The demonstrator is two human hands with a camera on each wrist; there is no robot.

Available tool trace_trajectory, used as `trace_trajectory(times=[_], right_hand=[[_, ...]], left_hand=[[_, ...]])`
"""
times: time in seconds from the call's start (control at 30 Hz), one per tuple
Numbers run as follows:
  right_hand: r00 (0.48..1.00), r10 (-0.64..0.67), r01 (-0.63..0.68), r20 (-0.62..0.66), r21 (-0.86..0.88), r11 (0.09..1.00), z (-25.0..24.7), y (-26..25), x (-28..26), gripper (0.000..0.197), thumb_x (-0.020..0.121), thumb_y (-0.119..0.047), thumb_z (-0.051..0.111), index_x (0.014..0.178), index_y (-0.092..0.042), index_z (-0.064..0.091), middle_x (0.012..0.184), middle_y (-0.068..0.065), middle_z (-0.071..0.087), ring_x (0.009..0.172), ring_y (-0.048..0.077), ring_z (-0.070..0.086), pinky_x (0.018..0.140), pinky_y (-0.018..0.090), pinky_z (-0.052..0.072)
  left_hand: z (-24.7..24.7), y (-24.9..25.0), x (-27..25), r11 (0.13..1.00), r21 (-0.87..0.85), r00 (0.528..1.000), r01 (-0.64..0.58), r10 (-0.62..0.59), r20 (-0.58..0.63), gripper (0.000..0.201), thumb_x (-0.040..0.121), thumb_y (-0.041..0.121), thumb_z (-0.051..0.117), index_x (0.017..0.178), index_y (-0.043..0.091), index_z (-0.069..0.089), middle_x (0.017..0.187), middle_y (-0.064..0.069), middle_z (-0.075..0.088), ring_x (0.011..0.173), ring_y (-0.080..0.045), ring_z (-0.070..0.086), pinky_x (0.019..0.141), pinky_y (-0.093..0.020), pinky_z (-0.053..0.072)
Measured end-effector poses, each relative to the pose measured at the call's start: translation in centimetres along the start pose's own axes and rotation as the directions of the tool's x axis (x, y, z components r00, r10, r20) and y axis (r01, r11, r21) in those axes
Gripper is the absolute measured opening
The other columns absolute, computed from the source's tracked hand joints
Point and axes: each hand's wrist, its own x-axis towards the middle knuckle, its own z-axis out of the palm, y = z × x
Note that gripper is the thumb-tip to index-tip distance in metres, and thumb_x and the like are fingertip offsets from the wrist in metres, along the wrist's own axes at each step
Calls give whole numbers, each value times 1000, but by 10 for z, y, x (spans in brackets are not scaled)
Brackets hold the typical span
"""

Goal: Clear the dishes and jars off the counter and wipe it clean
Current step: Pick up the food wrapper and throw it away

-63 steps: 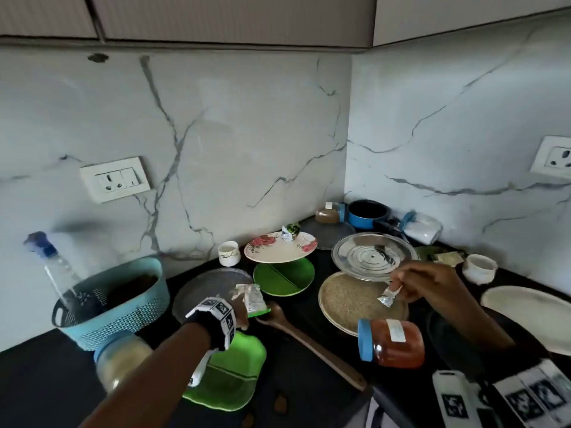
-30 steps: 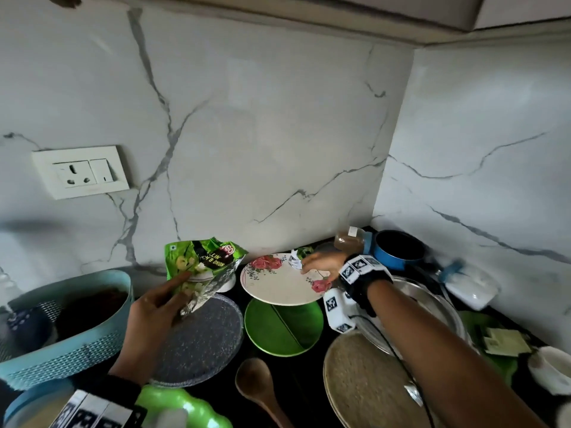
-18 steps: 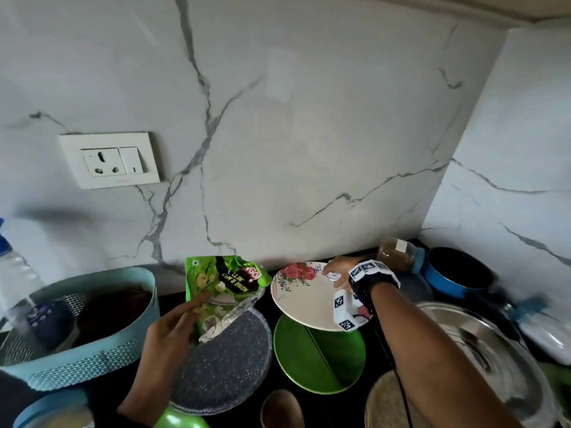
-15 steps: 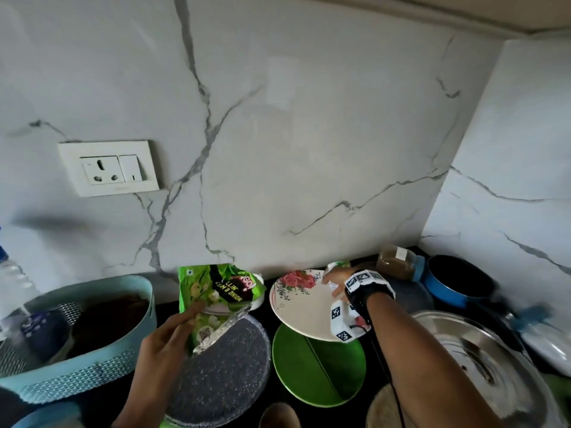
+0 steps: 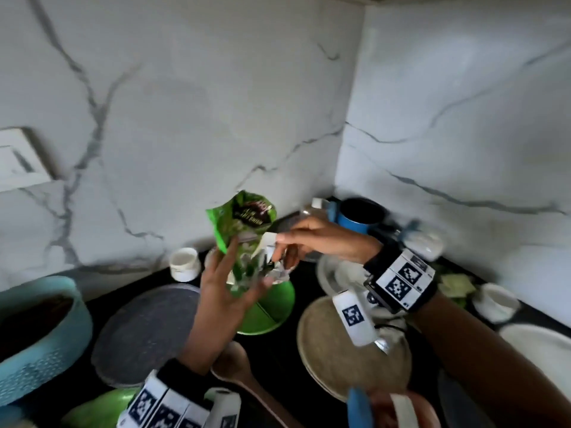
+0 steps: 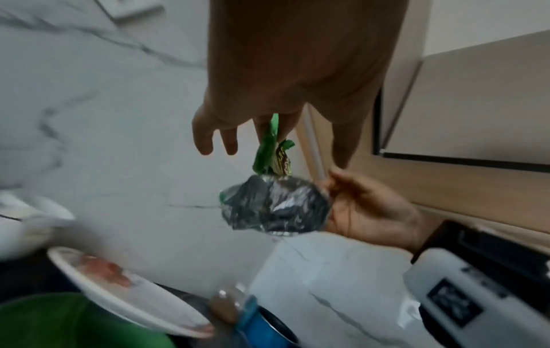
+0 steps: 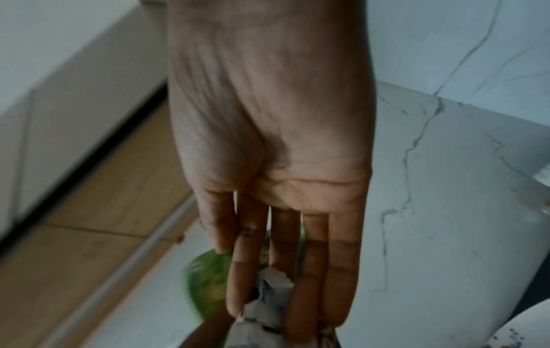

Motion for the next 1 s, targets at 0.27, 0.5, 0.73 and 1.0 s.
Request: trace_trajectory(times=[0.27, 0.5, 0.73, 1.0], right_hand=[[992, -6, 24, -122, 148, 989, -11, 18, -134, 21, 95, -12, 50, 96, 4, 64, 100, 12, 68, 91, 33, 63, 93, 47, 47], [934, 220, -224, -281, 17, 974, -43, 93, -171, 24, 89, -9, 58, 103, 11, 64, 95, 5, 74, 81, 18, 68, 78, 27, 55], [807, 572, -551, -147, -534, 641, -35, 204, -152, 24, 90, -7, 50, 96, 14, 60, 102, 29, 62, 93, 38, 60, 83, 48, 45], [858, 478, -489, -187, -579, 652, -31, 142, -153, 28, 92, -11, 49, 112, 6, 60, 116, 24, 61, 109, 36, 57, 84, 36, 43]], left_hand=[[92, 29, -38, 994, -107, 925, 8, 33, 377, 30, 71, 47, 64, 89, 23, 64, 74, 23, 68, 67, 11, 56, 64, -12, 43], [101, 8, -51, 985, -78, 955, 153, -127, 268, 16, 91, 11, 57, 79, 21, 57, 59, 9, 65, 54, 8, 56, 60, -19, 43], [93, 1, -59, 952, -233, 959, 198, -139, 247, 50, 75, 13, 68, 114, 21, 39, 96, 0, 59, 78, 7, 61, 68, -7, 46], [87, 13, -62, 952, -108, 936, 285, -252, 244, 21, 69, 8, 81, 85, 9, 67, 64, 11, 72, 62, -5, 67, 52, -6, 46]])
